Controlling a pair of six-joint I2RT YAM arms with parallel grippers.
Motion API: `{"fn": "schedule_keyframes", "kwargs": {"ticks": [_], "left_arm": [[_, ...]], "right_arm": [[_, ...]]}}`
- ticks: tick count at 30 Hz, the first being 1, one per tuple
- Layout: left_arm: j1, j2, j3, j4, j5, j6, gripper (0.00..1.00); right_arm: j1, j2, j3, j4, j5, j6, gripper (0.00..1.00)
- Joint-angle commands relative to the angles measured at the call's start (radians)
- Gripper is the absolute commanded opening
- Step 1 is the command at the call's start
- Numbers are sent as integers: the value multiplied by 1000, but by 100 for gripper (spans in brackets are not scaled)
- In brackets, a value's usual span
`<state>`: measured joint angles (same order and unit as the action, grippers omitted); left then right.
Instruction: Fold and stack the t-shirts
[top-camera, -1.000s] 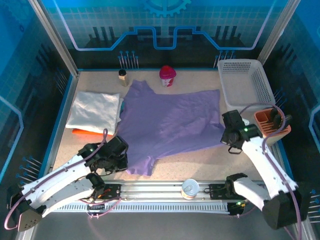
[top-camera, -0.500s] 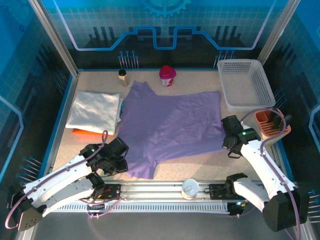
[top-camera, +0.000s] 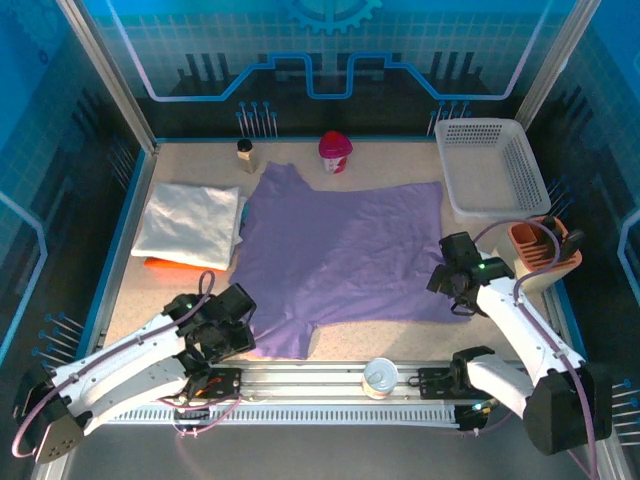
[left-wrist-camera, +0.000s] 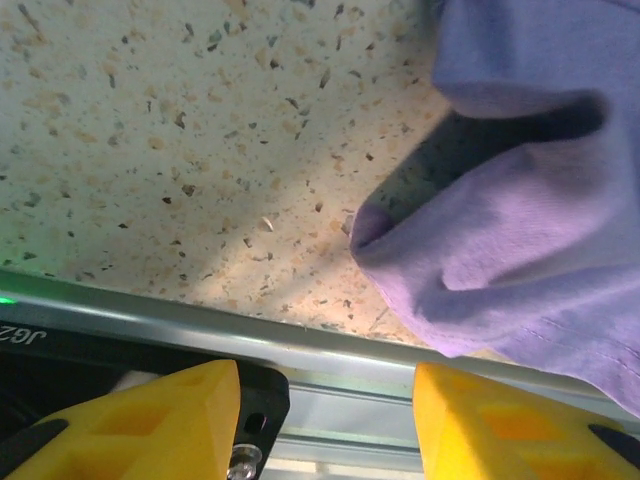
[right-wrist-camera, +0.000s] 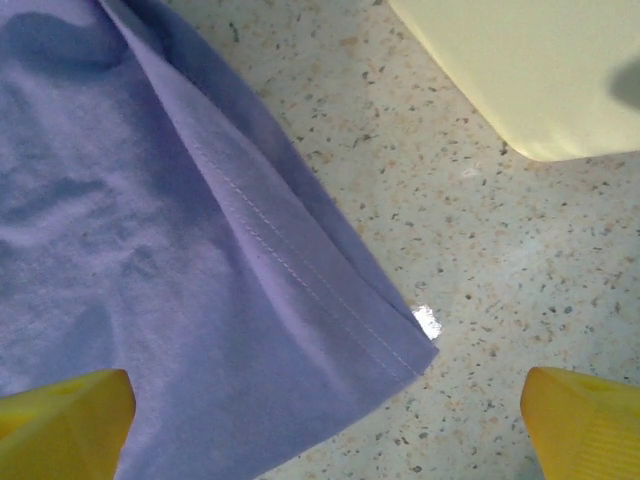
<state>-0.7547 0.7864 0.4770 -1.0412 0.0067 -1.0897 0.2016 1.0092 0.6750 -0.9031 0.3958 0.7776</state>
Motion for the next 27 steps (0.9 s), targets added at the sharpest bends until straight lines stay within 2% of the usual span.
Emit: {"fn": "schedule_keyframes", "kwargs": {"ticks": [1,7,12,19,27], "left_arm": [[1,-19,-42,87,25,-39,49],[1,-19,-80,164,11,-51,47],[2,-20,-90,193,-10,-50,45],[3,-11,-105,239,-22,-48,34],[2,-5,-135,253,-11,-59,27]], "right_arm": [[-10,-7,-20,31,-24,-26,100],[-14,-14,-27,49,-40,-47,99],[-17,-30,-39,27,-13,5,90],[-75,-29,-76,5,-57,63,83],[-87,14,-131,45,-117,106,79]]}}
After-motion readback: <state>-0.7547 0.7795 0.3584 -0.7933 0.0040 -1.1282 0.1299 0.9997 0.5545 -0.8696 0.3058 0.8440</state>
